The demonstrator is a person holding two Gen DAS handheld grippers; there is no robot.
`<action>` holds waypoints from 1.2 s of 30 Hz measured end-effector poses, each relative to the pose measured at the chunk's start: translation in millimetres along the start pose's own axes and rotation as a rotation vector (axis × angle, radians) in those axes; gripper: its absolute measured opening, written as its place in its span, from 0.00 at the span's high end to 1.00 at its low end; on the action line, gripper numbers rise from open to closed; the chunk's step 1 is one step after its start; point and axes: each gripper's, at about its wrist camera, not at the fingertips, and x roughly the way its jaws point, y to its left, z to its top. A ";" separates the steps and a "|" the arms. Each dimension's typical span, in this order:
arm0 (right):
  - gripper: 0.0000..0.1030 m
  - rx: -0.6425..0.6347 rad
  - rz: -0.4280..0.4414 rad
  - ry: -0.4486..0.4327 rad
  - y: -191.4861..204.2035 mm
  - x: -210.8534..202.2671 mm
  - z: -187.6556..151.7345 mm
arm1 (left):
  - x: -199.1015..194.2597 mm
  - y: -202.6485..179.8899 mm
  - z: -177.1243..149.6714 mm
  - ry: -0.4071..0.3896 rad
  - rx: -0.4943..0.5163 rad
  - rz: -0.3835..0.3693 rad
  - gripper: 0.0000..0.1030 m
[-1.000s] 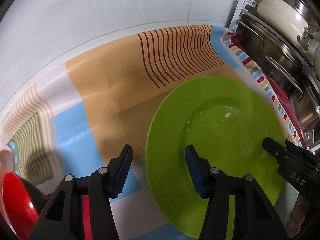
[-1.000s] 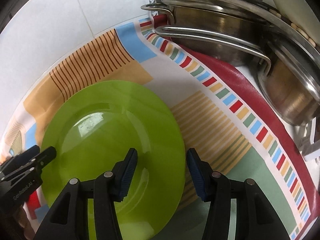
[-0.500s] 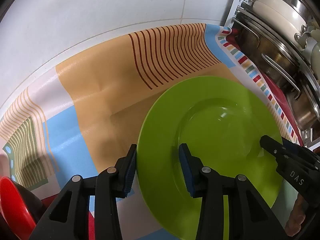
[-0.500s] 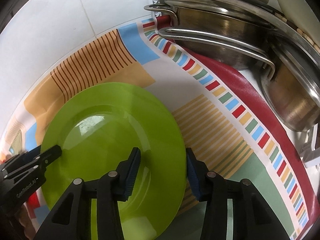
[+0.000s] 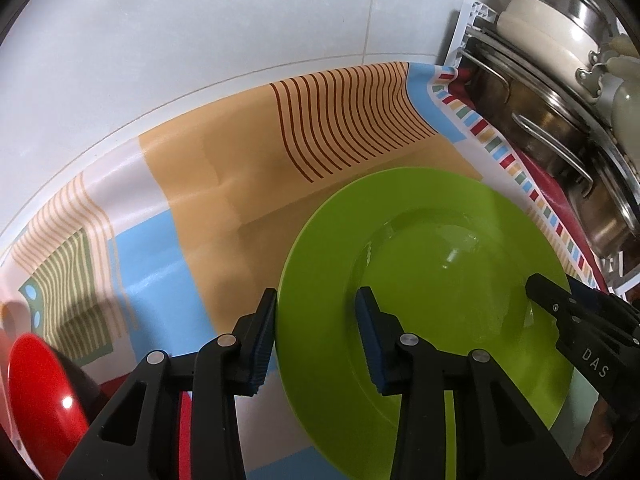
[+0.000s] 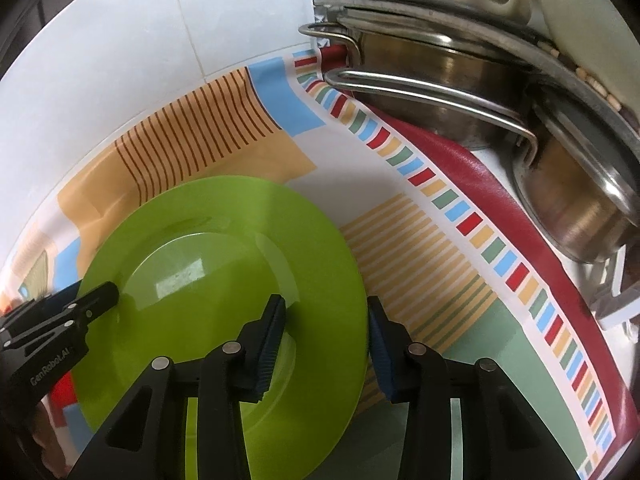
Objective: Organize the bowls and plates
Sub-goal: 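Carry the green plate over the stacked blue-and-white plates and lower it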
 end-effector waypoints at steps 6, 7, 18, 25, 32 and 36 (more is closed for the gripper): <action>0.60 -0.014 -0.006 -0.033 2.4 -22.5 -8.1 | -27.9 2.5 -12.2 -0.032 -0.011 -0.007 0.63; 0.60 -0.015 -0.006 -0.042 3.3 -29.2 -10.2 | -32.6 2.7 -13.6 -0.036 -0.015 -0.007 0.63; 0.60 -0.069 0.007 -0.119 22.6 -88.6 -24.8 | -95.9 24.4 -45.5 -0.106 -0.086 0.011 0.63; 0.60 -0.121 0.048 -0.158 47.9 -122.4 -41.7 | -137.5 42.2 -70.7 -0.153 -0.144 0.067 0.63; 0.60 -0.184 0.086 -0.181 80.2 -148.9 -58.0 | -174.5 71.2 -103.7 -0.182 -0.205 0.101 0.63; 0.60 -0.217 0.108 -0.194 98.7 -162.5 -70.4 | -195.1 89.3 -122.7 -0.201 -0.236 0.125 0.63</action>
